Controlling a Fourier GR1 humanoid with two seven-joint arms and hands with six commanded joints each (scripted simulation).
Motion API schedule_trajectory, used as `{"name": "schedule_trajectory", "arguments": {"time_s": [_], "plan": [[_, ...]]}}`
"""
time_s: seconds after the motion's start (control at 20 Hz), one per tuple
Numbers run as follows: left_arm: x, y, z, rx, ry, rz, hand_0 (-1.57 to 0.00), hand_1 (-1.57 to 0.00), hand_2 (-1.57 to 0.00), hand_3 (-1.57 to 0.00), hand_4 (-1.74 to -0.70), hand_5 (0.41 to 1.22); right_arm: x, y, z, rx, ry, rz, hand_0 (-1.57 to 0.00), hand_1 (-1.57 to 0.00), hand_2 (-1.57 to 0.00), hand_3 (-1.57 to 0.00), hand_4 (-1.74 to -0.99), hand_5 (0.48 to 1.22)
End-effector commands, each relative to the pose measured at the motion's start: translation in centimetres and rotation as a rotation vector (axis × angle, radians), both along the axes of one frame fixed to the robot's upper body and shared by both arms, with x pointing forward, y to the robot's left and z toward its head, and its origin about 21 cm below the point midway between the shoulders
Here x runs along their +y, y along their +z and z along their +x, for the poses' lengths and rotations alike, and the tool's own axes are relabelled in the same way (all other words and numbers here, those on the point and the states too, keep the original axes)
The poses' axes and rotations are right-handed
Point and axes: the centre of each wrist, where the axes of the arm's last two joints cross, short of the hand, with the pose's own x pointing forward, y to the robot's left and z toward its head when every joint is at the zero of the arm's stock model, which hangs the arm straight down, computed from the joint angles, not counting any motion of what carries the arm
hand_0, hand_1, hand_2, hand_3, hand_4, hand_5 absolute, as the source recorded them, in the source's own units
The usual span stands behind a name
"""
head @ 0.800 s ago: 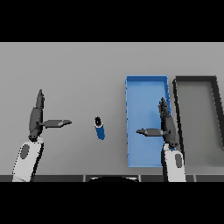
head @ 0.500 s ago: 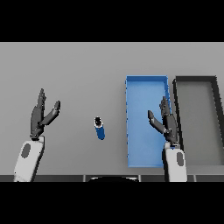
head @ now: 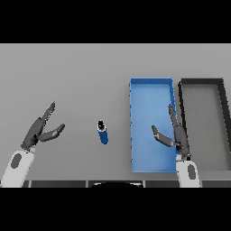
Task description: Pick up the blue pipe and place it into the blue bin.
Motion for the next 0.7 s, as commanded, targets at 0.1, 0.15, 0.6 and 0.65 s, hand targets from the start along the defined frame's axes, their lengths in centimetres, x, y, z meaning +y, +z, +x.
{"name": "schedule_trajectory", "arguments": {"time_s": [0.1,0.15,0.6,0.65], "plan": [[-0.7,0.6,-0.7,0.045,-0.104,0.026,0.0,0.0,0.0,0.0,-1.03,0.549,0.1,0.2,0.4,-0.016,0.014,-0.002,0.0,0.0,0.0,0.0,-1.179,0.616],[-1.3,0.5,-1.1,0.061,-0.145,0.03,0.0,0.0,0.0,0.0,-1.05,0.535,-0.2,0.2,0.0,-0.016,0.015,0.0,0.0,0.0,0.0,0.0,-1.176,0.615],[-8.3,-1.8,-2.6,0.188,-0.337,0.048,0.0,0.0,0.0,0.0,-1.14,0.452,-0.1,0.1,0.0,0.0,0.006,0.008,0.0,0.0,0.0,0.0,-1.205,0.618],[-9.0,-2.1,-2.5,0.177,-0.345,0.036,0.0,0.0,0.0,0.0,-1.15,0.451,0.1,0.1,0.0,-0.011,0.019,0.013,0.0,0.0,0.0,0.0,-1.213,0.625]]}}
